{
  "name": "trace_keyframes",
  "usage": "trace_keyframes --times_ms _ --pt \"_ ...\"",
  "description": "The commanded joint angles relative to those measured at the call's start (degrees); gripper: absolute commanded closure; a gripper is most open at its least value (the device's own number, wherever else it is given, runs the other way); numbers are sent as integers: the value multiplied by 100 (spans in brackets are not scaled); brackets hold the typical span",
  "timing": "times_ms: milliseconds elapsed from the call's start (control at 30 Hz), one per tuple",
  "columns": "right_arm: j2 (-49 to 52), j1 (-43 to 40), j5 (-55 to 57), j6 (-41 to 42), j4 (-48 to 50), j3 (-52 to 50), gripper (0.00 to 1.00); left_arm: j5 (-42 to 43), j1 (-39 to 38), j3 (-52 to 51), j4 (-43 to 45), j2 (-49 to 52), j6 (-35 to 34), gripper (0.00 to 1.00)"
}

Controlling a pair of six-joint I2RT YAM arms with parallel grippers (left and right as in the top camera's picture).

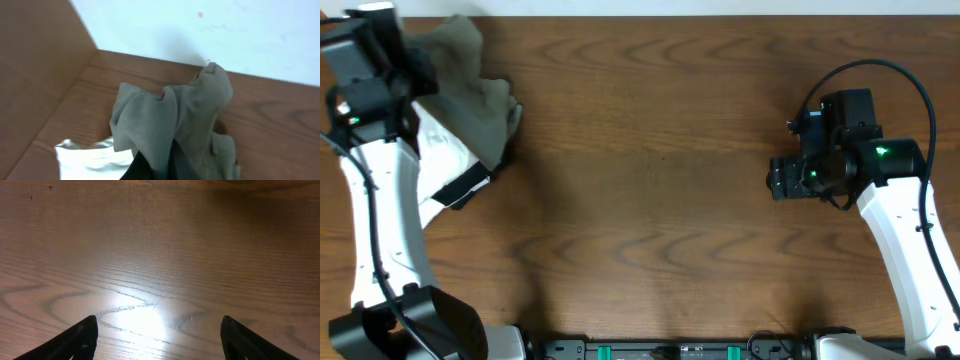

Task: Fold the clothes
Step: 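Carry the trousers left and place them on the white clothes stack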

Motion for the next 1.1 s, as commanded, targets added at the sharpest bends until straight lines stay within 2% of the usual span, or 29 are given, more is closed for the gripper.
trace_keyframes --times_ms 0,200,433,700,900,1067 --pt "-4 -48 33 83 -4 0 23 -66 186 354 101 -260 -269 94" --pt "-4 -48 35 81 -4 0 23 -22 448 542 240 -354 -811 94" --pt "-4 -48 35 81 -13 0 23 190 520 542 549 -365 -949 94" --pt "-4 -48 35 81 -11 0 22 190 898 542 579 -369 -1878 94" --pt "-4 -48 35 81 -9 0 22 192 1246 542 24 -369 -2306 94" --pt "-4 -48 35 81 -4 0 22 188 1438 542 -1257 -369 -2461 94"
